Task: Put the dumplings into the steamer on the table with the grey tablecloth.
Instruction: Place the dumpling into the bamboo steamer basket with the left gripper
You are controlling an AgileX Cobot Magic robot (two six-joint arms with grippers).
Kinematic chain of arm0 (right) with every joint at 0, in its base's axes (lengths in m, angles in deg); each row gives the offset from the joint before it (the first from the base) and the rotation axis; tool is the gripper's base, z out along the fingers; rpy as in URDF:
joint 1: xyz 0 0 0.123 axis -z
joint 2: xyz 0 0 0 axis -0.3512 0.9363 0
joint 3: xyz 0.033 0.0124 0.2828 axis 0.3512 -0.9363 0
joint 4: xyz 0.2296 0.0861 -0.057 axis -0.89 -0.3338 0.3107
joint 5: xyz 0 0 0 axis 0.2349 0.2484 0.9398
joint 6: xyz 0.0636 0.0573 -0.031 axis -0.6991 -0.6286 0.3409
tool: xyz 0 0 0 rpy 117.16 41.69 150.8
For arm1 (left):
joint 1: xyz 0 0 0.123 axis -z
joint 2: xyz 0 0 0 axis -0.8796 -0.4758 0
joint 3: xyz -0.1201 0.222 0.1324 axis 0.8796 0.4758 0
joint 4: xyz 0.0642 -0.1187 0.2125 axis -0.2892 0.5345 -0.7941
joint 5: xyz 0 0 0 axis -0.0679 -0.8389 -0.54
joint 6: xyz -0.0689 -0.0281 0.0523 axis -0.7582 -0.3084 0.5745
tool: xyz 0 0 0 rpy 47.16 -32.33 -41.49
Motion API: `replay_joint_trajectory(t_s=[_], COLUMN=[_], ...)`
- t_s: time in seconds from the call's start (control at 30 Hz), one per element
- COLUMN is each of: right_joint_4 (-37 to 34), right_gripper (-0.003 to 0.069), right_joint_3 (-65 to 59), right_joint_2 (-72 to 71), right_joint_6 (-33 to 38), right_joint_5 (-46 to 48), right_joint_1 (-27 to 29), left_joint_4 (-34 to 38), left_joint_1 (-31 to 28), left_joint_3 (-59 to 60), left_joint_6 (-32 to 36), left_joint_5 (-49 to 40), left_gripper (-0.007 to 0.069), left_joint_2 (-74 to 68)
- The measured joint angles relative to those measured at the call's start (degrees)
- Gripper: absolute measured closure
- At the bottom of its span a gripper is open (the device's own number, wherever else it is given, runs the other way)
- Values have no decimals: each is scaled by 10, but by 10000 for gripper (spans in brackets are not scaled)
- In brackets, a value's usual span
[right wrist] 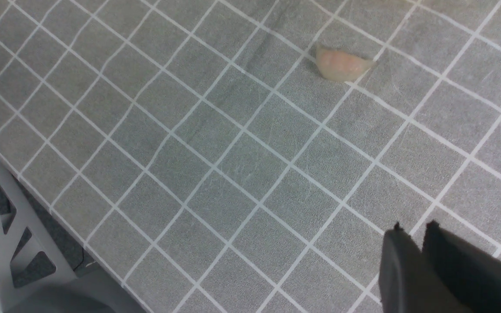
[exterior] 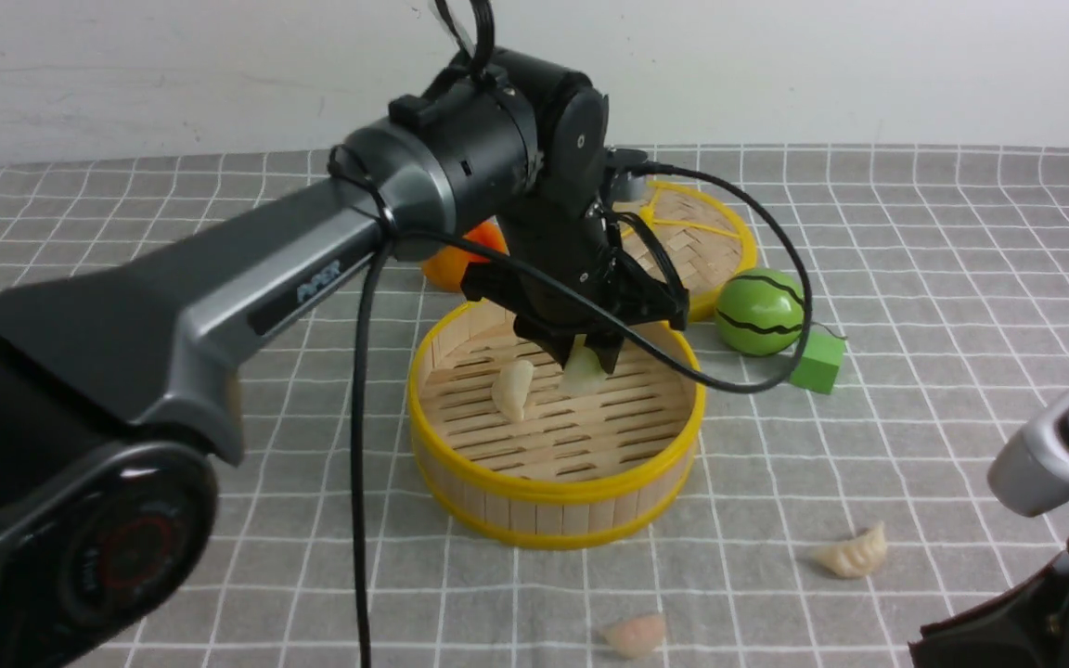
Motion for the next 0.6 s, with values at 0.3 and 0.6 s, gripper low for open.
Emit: replay_joint_trajectory(t_s=[0.3,0.6], right_joint_4=[0,0], right_gripper=[575,570], right_joint_3=[0,0], right_joint_2=[0,0], right_joint_6=[0,0], right_joint_5=[10,5], right_joint_1=[0,0], left_joint_4=[0,5], left_joint_1=[-20,-34], left_joint_3=[-56,-58], left_joint_6=[-11,-3], left_joint_5=[23,-20], left_gripper=[363,84], left_joint_2=[-85,-33])
